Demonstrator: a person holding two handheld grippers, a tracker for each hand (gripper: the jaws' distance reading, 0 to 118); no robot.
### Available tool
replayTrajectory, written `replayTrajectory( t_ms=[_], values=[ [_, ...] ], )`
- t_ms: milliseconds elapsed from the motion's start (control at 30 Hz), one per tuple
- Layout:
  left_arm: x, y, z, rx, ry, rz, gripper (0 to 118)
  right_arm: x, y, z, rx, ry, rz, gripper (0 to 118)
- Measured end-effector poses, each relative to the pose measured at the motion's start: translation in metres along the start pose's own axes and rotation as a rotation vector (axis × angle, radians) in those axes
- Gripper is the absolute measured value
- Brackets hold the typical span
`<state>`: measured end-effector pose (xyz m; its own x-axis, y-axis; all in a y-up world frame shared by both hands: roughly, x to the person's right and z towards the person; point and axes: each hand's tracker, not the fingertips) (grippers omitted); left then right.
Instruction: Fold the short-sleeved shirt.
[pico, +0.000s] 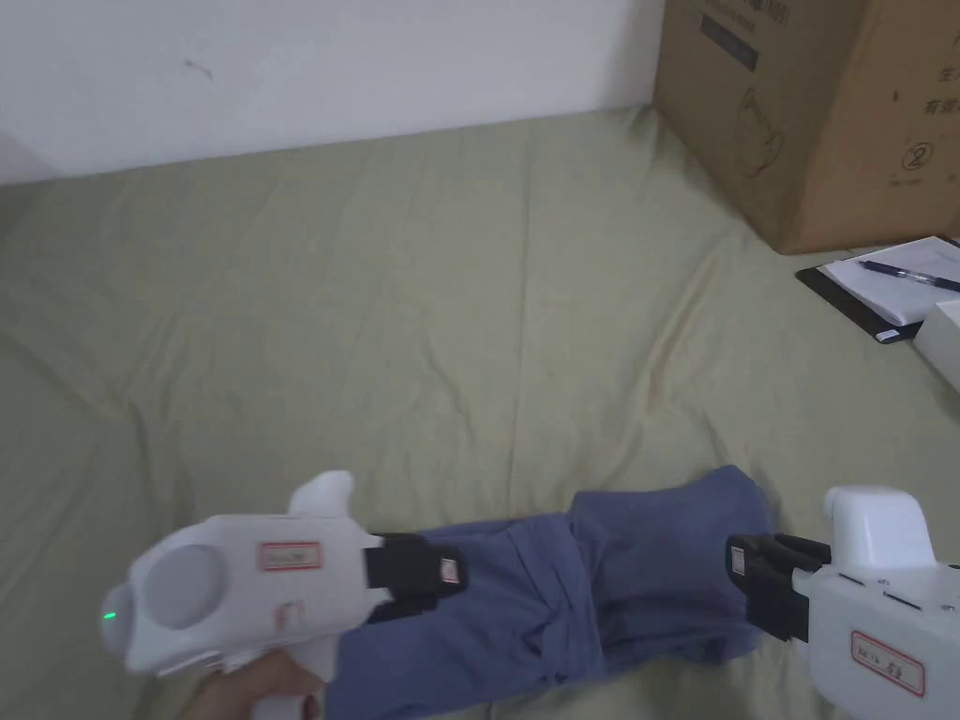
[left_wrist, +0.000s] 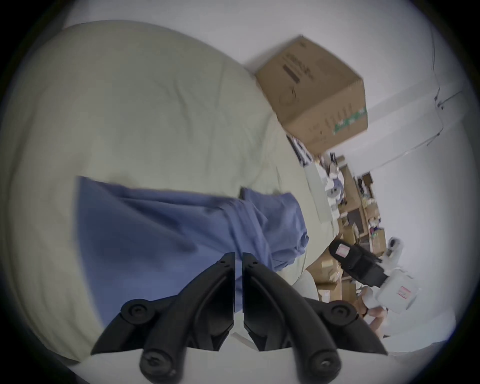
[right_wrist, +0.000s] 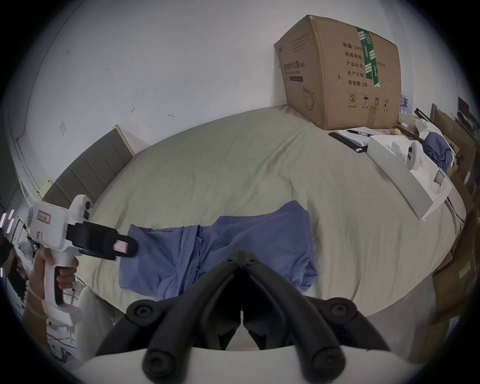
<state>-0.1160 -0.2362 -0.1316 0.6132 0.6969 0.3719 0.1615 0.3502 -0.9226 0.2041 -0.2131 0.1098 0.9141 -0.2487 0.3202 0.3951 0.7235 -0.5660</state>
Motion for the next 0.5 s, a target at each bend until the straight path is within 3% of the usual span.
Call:
replayTrajectory(
  t_ms=[67, 100, 200, 233, 367, 500],
  values=[
    [-0.033, 0.003, 0.027, 0.061, -0.013, 0.068, 7, -0.004, -0.001, -0.003, -0.004, 0.011, -0.006, 0],
    [-0.051, 0.003, 0.037, 0.092, -0.003, 0.116, 17, -0.007, -0.001, -0.005, -0.010, 0.014, -0.007, 0],
    [-0.094, -0.002, 0.049, 0.108, -0.019, 0.172, 95, -0.017, -0.002, -0.009, -0.027, 0.026, 0.002, 0],
    [-0.108, -0.006, 0.051, 0.094, -0.076, 0.192, 111, -0.021, -0.003, -0.011, -0.030, 0.026, 0.005, 0],
    [-0.126, -0.019, 0.039, 0.126, -0.149, 0.320, 115, -0.034, -0.004, -0.015, -0.052, 0.035, 0.021, 0],
    [-0.142, -0.014, -0.001, 0.023, -0.242, 0.377, 115, -0.044, -0.004, -0.019, -0.073, 0.031, 0.046, 0]
  ],
)
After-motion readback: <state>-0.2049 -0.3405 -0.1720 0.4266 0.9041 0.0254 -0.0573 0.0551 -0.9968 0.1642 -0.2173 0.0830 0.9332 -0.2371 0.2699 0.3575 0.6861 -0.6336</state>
